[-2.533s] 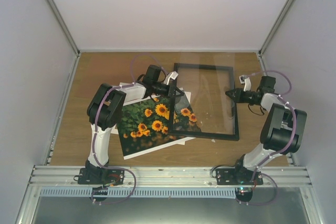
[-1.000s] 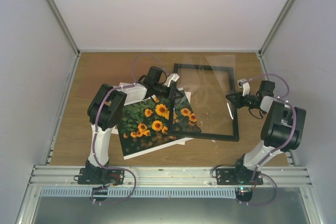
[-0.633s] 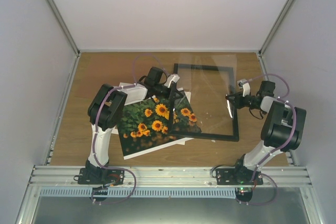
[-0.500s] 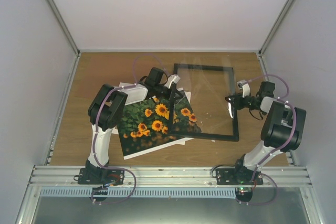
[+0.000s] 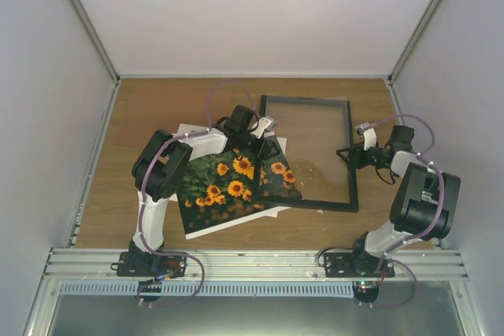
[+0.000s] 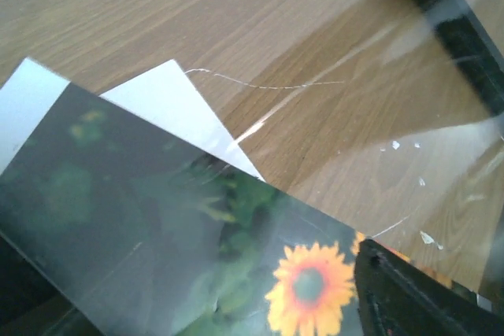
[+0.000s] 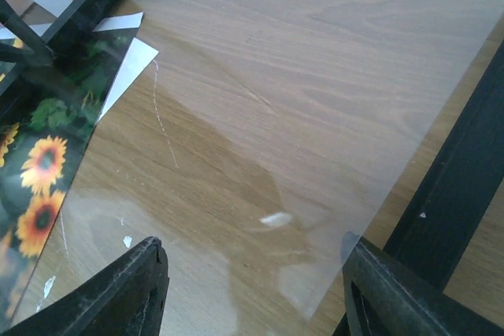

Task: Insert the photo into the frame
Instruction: Place the photo frame item in the photo frame.

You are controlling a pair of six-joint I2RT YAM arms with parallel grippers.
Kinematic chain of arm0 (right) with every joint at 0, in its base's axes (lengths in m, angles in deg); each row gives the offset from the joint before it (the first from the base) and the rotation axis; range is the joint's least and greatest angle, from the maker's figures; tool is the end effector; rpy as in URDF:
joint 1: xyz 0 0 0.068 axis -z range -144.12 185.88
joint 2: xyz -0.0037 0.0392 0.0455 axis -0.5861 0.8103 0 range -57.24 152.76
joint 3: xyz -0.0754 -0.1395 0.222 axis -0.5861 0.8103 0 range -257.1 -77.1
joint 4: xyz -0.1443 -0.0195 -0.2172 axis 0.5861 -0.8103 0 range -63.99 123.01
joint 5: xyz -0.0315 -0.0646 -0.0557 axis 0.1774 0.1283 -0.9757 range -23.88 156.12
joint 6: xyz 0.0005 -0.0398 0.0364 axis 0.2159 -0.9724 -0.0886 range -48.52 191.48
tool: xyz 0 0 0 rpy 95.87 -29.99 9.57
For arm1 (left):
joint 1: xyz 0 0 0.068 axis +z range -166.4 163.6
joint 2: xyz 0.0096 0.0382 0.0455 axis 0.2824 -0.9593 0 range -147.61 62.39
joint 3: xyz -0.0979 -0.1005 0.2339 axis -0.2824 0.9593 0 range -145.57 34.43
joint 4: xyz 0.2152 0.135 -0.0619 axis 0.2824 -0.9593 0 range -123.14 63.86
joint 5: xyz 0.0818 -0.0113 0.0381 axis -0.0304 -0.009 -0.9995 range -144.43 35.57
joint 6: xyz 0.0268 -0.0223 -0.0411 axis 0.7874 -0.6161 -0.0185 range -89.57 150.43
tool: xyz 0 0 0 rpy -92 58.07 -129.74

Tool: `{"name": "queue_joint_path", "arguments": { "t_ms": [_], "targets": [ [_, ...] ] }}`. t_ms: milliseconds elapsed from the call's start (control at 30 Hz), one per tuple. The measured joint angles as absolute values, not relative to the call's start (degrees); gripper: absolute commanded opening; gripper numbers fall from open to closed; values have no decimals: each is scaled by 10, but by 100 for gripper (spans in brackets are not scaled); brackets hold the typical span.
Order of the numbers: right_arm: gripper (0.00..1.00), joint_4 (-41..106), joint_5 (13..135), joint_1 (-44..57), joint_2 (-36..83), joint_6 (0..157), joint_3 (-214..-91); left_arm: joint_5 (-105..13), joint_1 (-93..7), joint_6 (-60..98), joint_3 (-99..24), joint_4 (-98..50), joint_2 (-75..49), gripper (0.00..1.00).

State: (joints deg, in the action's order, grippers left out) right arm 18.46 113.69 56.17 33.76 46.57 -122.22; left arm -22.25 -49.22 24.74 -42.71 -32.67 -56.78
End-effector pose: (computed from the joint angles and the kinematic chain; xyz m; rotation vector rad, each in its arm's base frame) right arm 0.2779 -0.0748 0.1580 -0.3559 2.2624 0.6950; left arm 0.3593 -0.2543 0.1464 0.8396 2.3336 -0.9790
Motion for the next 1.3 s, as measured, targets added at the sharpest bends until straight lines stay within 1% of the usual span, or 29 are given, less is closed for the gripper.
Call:
{"name": "queue_joint_path", "arguments": {
  "t_ms": [67, 100, 133, 167, 233, 367, 600, 733, 767, 867, 933, 1033, 1133, 1167, 1200, 1267, 1300],
  "targets": [
    [63, 184, 1132, 562, 331, 464, -1221, -246, -497, 256, -427, -337, -559, 76],
    [63, 184, 1129, 562, 328, 463, -1221, -257, -499, 261, -427, -342, -555, 83],
    [66, 184, 1126, 562, 325, 462, -1221, -269, -500, 265, -427, -347, -552, 93],
    [69, 183, 1123, 562, 322, 462, -1220, -279, -502, 273, -427, -351, -549, 97],
    [69, 178, 1111, 562, 311, 455, -1217, -290, -506, 283, -427, -353, -544, 98],
    [69, 162, 1095, 566, 292, 436, -1213, -306, -514, 304, -427, -374, -534, 93],
    [69, 132, 1082, 591, 289, 414, -1214, -297, -518, 345, -418, -399, -522, 93],
    [70, 115, 1087, 601, 289, 413, -1218, -284, -523, 374, -421, -420, -521, 89],
    [70, 111, 1088, 602, 289, 413, -1221, -283, -524, 381, -422, -429, -521, 86],
    [70, 99, 1100, 603, 289, 418, -1234, -284, -526, 404, -424, -444, -521, 75],
    [70, 92, 1108, 604, 290, 425, -1247, -286, -525, 417, -424, -450, -521, 65],
    [70, 84, 1117, 606, 300, 445, -1273, -278, -517, 415, -425, -451, -521, 62],
    [70, 84, 1118, 610, 318, 471, -1288, -240, -503, 399, -425, -448, -521, 60],
    [69, 84, 1119, 612, 324, 480, -1291, -226, -499, 392, -425, -447, -521, 61],
    [69, 84, 1119, 614, 331, 489, -1293, -207, -494, 383, -426, -445, -521, 65],
    [69, 84, 1123, 621, 346, 506, -1297, -179, -487, 367, -432, -446, -523, 80],
    [69, 84, 1124, 626, 354, 515, -1299, -167, -484, 358, -440, -446, -526, 85]
  ]
}}
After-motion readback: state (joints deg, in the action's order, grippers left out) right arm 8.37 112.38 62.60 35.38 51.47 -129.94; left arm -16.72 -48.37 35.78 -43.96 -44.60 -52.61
